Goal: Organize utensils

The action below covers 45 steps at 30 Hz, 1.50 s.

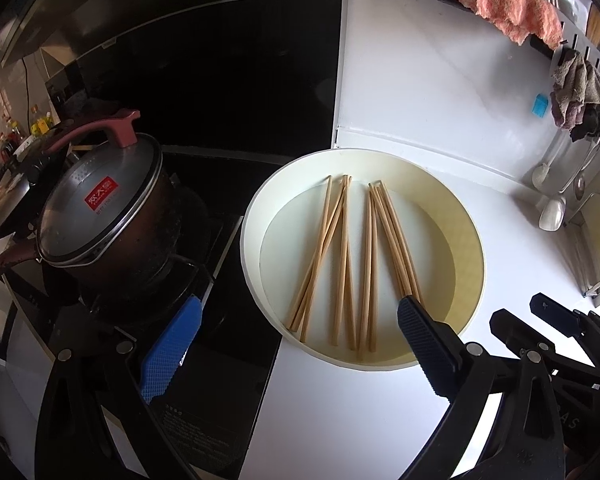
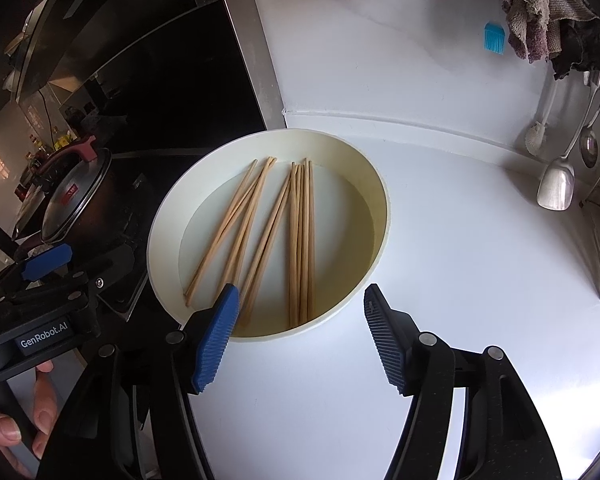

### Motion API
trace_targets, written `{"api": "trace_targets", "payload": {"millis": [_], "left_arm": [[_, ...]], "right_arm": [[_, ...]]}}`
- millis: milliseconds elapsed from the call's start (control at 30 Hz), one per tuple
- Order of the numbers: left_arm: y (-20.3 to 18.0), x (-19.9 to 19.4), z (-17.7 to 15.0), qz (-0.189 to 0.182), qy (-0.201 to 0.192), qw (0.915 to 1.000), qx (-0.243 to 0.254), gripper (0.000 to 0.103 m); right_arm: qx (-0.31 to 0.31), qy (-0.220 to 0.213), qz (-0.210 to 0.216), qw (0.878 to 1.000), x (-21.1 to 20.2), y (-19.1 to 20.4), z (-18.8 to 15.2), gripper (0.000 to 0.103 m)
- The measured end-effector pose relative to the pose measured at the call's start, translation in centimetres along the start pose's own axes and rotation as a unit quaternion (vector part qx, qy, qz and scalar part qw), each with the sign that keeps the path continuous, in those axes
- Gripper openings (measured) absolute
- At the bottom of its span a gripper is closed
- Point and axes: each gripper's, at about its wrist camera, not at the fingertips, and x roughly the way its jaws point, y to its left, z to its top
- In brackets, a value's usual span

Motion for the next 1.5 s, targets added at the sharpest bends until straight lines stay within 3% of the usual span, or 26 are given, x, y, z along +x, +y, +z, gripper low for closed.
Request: {"api": "trace_targets", "payload": {"millis": [1500], "left_arm": [[0.22,-0.10,-0.09,0.012,0.007,0.9999,0.004,0.097]], "right_arm": [[-0.003,0.002,0.002,1.000,-0.30,0.76,0.04,0.062]]}}
